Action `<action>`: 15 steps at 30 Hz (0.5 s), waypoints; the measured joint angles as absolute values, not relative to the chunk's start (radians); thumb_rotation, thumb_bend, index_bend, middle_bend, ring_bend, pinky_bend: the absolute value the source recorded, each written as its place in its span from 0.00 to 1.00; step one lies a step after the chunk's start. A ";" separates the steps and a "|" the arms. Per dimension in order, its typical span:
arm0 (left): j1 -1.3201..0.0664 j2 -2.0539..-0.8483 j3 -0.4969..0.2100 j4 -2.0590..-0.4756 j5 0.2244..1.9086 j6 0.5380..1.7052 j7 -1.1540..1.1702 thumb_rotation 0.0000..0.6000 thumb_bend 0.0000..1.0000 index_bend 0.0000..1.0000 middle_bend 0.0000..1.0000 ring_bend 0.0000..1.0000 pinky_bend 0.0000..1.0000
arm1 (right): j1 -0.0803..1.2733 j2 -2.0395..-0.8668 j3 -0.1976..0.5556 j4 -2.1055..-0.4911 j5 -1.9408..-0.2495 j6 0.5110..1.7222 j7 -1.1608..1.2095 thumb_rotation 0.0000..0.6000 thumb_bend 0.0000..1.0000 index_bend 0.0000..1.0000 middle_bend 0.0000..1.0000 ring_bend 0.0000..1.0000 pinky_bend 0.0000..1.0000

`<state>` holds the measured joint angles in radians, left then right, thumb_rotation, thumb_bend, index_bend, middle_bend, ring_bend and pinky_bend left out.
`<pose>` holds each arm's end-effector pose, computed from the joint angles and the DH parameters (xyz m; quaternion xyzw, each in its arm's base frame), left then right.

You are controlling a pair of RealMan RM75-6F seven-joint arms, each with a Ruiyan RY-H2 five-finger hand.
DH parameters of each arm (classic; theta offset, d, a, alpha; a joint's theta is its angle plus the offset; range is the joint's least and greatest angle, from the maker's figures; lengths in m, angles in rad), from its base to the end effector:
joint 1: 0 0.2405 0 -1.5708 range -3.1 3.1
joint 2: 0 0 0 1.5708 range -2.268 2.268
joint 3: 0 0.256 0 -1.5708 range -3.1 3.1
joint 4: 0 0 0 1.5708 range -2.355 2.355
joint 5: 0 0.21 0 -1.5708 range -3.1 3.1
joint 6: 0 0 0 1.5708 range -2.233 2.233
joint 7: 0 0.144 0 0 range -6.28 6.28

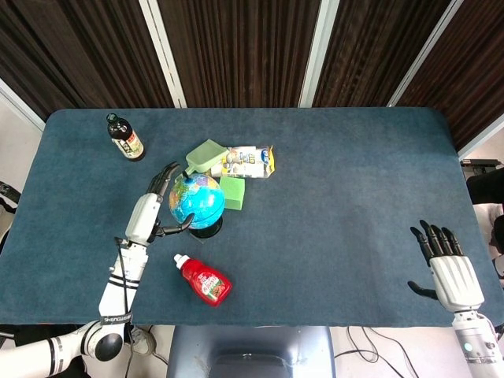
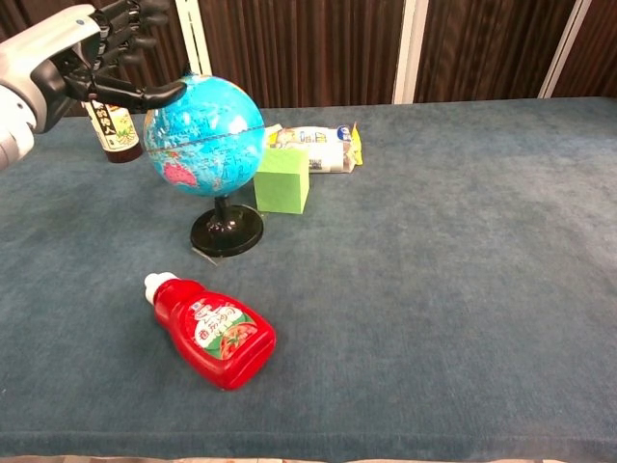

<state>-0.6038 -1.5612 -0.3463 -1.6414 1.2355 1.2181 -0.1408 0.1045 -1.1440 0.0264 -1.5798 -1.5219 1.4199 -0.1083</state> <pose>-0.1151 0.3333 0.0399 -0.5123 -0.5080 -0.6160 0.3161 -0.3145 -0.1821 0.1411 0.6428 -0.3659 0.3385 0.5817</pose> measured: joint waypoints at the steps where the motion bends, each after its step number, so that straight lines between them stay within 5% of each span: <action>1: -0.609 -1.567 -0.347 -1.638 1.232 1.215 -0.132 1.00 0.30 0.00 0.00 0.00 0.03 | 0.104 -1.143 0.026 -1.581 -1.522 1.421 -0.105 1.00 0.05 0.00 0.00 0.00 0.00; 15: -0.653 -1.626 -0.367 -1.535 1.176 1.204 -0.054 1.00 0.30 0.00 0.00 0.00 0.03 | 0.091 -1.124 0.021 -1.585 -1.533 1.441 -0.077 1.00 0.05 0.00 0.00 0.00 0.00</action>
